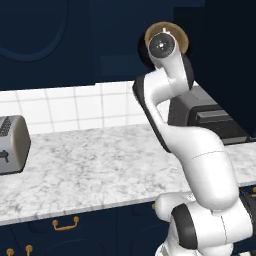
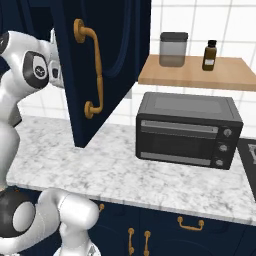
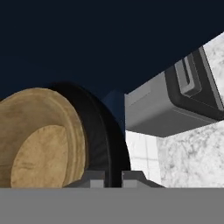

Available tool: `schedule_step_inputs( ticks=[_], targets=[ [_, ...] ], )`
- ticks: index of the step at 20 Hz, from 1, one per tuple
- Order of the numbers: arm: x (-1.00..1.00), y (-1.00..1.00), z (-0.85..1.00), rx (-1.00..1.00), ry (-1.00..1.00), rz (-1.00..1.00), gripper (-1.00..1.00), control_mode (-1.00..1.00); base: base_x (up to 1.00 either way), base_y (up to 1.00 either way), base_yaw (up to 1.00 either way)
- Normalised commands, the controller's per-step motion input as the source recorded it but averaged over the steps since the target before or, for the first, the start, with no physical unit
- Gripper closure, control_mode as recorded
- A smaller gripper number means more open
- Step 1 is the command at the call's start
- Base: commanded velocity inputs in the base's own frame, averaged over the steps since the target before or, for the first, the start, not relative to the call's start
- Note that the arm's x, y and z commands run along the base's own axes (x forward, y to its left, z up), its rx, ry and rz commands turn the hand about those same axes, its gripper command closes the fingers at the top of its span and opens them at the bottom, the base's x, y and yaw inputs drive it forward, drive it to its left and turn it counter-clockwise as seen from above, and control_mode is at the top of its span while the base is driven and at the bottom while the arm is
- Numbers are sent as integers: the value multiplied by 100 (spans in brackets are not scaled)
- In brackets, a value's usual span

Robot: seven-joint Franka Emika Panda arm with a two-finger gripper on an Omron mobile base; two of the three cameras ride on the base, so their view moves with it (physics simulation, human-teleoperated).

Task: Pick up the bowls on the counter and stack them on top of one another in the open cabinet. Place the smaller bowl on top of the larger bowl.

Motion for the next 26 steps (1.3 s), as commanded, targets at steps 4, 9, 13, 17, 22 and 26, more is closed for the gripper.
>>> schedule_step_inputs(
  ticks=[4,9,13,17,22,26],
  targets=[
    [80,0,-2,0,6,0,100,-100,0,0,0],
    [65,3,-39,0,7,0,100,-100,0,0,0],
    [89,0,-27,0,0,0,100,-100,0,0,0],
    [54,0,-8,-3,0,0,-100,-100,0,0,0],
    [-35,0,-2,-1,-9,0,-100,-100,0,0,0],
    [-99,0,-17,0,-13,-4,-100,-100,0,0,0]
  ],
)
